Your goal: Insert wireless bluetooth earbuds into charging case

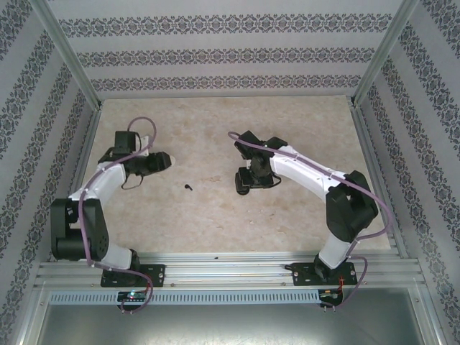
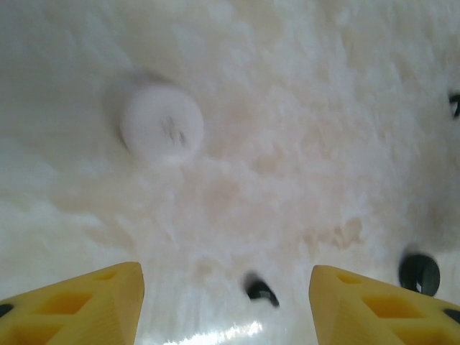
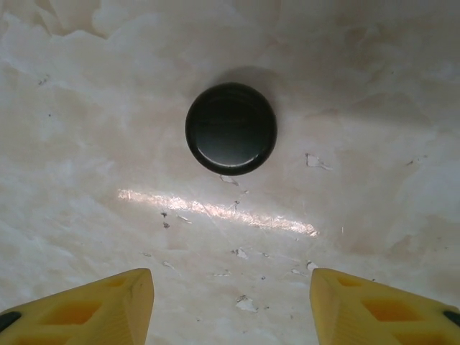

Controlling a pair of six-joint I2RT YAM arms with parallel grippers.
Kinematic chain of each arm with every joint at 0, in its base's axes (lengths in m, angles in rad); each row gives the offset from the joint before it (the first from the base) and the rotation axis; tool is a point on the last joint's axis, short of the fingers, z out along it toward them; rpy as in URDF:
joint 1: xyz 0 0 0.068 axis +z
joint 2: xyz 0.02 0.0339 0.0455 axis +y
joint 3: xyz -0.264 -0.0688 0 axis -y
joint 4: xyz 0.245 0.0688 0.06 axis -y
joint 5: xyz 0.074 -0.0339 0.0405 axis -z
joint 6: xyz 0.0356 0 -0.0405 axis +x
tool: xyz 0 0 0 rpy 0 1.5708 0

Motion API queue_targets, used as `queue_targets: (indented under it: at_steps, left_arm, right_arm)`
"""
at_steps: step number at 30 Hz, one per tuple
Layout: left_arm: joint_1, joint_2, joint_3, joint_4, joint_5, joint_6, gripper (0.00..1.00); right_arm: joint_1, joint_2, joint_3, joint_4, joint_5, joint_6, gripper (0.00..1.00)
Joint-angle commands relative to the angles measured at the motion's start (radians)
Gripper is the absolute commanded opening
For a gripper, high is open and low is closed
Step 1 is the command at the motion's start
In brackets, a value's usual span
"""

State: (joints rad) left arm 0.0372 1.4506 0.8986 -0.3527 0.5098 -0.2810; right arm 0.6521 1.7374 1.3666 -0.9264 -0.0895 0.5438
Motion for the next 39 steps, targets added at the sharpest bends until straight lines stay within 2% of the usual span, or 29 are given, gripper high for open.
queue_targets:
  at_steps: [1, 5, 9, 15, 24, 35, 39]
  left_arm:
    - [-0.103, -0.060, -0.103, -0.034, -0.002, -0.019, 0.62]
    - [-0.238, -0.120, -0.186, 0.019, -0.054, -0.070, 0.61]
    - [-0.347, -0.124, -0.194, 0.048, -0.088, -0.114, 0.61]
    - [-0.456, -0.125, -0.203, 0.145, -0.080, -0.205, 0.61]
    - [-0.521, -0.105, -0.226, 0.191, -0.097, -0.247, 0.61]
    - [-0.525, -0.075, -0.213, 0.209, -0.081, -0.252, 0.60]
    - [-0.525, -0.027, -0.165, 0.166, -0.053, -0.219, 0.60]
  right_arm:
    - [0.007, 0.057, 0.065, -0.064, 0.042, -0.042, 0.60]
    - [0.004, 0.115, 0.115, -0.097, 0.050, -0.058, 0.62]
    - [-0.007, 0.161, 0.134, -0.100, 0.056, -0.065, 0.63]
    - [-0.022, 0.239, 0.178, -0.087, 0.023, -0.065, 0.64]
    - [-0.022, 0.316, 0.256, -0.118, 0.032, -0.079, 0.70]
    - [-0.024, 0.368, 0.256, -0.127, 0.014, -0.084, 0.71]
    - [-0.028, 0.384, 0.251, -0.117, 0.009, -0.072, 0.70]
